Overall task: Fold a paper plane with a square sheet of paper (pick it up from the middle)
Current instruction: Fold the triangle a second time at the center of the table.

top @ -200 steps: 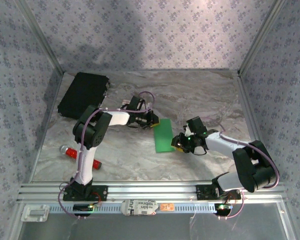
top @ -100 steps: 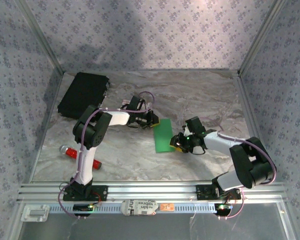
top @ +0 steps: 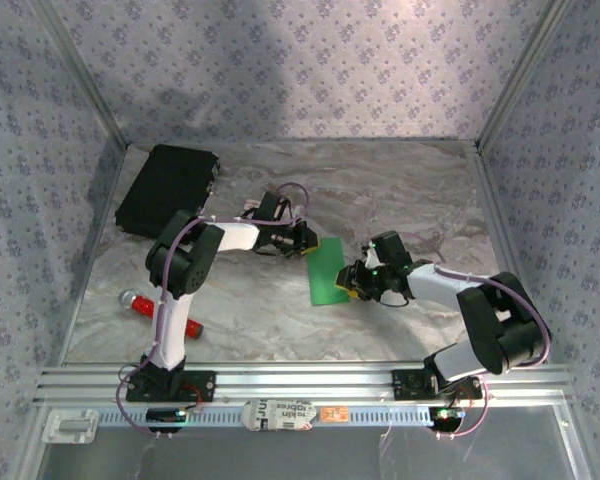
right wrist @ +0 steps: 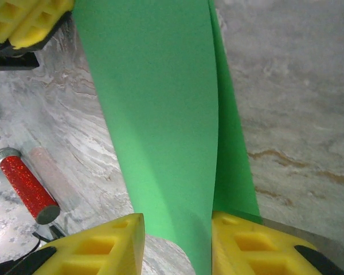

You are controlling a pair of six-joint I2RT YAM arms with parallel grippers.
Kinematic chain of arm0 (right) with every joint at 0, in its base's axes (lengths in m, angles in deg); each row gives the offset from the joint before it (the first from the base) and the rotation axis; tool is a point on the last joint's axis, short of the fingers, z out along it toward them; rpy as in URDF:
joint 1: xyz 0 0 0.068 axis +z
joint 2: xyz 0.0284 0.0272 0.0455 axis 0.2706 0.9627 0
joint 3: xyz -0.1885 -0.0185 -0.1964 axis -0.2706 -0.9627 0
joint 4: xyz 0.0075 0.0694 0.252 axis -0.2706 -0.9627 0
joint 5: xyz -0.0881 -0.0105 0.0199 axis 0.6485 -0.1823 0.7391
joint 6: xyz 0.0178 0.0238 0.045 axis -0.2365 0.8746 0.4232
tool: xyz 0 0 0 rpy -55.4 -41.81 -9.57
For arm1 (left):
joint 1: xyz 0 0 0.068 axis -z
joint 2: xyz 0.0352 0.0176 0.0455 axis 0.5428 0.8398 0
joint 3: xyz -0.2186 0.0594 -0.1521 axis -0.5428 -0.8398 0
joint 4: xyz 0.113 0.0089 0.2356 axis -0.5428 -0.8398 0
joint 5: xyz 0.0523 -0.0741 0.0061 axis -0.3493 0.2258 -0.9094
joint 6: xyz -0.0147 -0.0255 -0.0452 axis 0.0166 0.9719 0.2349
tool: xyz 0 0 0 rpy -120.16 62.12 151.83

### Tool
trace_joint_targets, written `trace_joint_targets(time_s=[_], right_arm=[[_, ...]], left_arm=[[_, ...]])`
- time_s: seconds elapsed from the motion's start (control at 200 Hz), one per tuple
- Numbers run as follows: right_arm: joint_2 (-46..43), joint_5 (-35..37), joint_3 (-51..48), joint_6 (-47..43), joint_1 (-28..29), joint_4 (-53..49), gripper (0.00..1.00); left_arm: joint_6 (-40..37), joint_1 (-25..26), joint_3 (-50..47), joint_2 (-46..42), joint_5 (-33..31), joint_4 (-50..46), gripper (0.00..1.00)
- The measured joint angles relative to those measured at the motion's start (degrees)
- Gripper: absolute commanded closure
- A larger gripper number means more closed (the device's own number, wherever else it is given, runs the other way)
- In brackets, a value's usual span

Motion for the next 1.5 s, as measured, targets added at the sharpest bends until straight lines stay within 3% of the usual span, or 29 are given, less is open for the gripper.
trace_joint_targets(time_s=[0.535,0.725,0.909,1.049,1.294,1.499], right_arm=[[8.3,-8.0,2.1,-1.1,-5.5,7.0,0.68],[10.2,-9.3,2.8,-2.1,-6.5,7.8,0.74],[11.7,-9.7,3.1,-2.9,-7.2,8.2,0.87],[12.4,-10.1,3.3,-3.1,-7.2,9.0,0.93],[13.0,-9.8,3.3,-1.0,-7.1,11.2,0.95],[13.0,-8.3,3.3,1.9,-6.3,13.3,0.94]], left_arm=[[-1.0,-0.1,1.9,1.2,2.4,-1.8,0.90],[-1.4,-0.1,2.3,1.3,2.6,-2.3,0.90],[-1.7,-0.1,2.6,1.3,2.8,-3.0,0.88],[-1.9,-0.1,3.0,1.3,3.2,-3.1,0.81],[-3.4,0.1,4.0,-0.8,1.7,-7.1,0.54],[-5.5,0.8,3.1,-8.2,-3.1,-10.6,0.50]])
